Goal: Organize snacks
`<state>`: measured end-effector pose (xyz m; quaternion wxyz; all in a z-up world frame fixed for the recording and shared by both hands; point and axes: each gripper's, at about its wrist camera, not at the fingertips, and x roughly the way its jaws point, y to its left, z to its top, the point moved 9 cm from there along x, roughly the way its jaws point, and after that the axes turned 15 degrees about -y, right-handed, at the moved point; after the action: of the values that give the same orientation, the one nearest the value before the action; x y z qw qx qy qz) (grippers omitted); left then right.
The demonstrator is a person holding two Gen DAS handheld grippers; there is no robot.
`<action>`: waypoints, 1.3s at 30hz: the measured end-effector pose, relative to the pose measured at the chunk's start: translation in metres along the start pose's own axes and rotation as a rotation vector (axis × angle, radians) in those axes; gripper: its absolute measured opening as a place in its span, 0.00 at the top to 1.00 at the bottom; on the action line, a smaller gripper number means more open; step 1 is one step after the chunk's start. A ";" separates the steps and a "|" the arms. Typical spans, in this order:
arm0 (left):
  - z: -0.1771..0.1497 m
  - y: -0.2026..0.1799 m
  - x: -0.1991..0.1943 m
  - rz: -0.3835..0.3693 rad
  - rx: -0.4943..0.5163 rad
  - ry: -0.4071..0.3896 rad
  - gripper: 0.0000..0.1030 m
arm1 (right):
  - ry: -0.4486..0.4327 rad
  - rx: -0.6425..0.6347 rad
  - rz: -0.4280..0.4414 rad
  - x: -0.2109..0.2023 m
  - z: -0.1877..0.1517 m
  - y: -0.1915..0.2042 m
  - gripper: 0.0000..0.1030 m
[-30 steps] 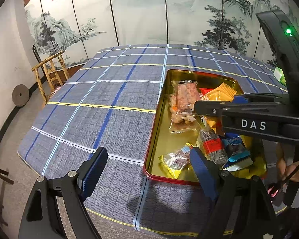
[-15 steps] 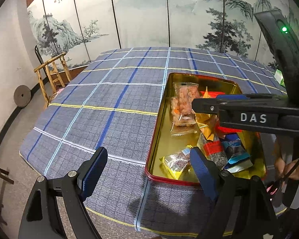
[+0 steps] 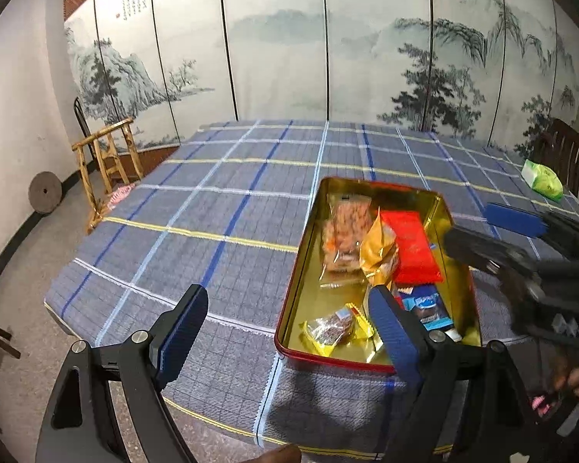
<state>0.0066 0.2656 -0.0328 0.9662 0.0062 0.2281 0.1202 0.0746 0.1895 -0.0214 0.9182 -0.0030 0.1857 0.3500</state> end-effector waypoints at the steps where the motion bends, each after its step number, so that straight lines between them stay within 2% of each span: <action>1: 0.002 -0.001 -0.003 0.003 -0.001 -0.011 0.19 | -0.024 -0.016 -0.018 -0.009 0.002 -0.002 0.24; 8: 0.023 -0.008 -0.030 0.005 -0.017 -0.094 0.17 | -0.190 -0.066 -0.122 -0.070 0.020 -0.006 0.11; 16: 0.048 -0.017 -0.071 0.022 0.004 -0.211 0.10 | -0.286 -0.124 -0.165 -0.111 0.030 0.005 0.06; 31: 0.071 -0.031 -0.116 0.015 0.006 -0.297 0.03 | -0.348 -0.116 -0.171 -0.157 0.038 0.007 0.04; 39: 0.072 -0.030 -0.121 0.013 -0.002 -0.302 0.02 | -0.351 -0.115 -0.172 -0.162 0.038 0.006 0.03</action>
<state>-0.0595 0.2107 0.0831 0.9887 0.0247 0.0800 0.1246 -0.0274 0.0959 0.0704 0.9612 -0.0102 0.0018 0.2756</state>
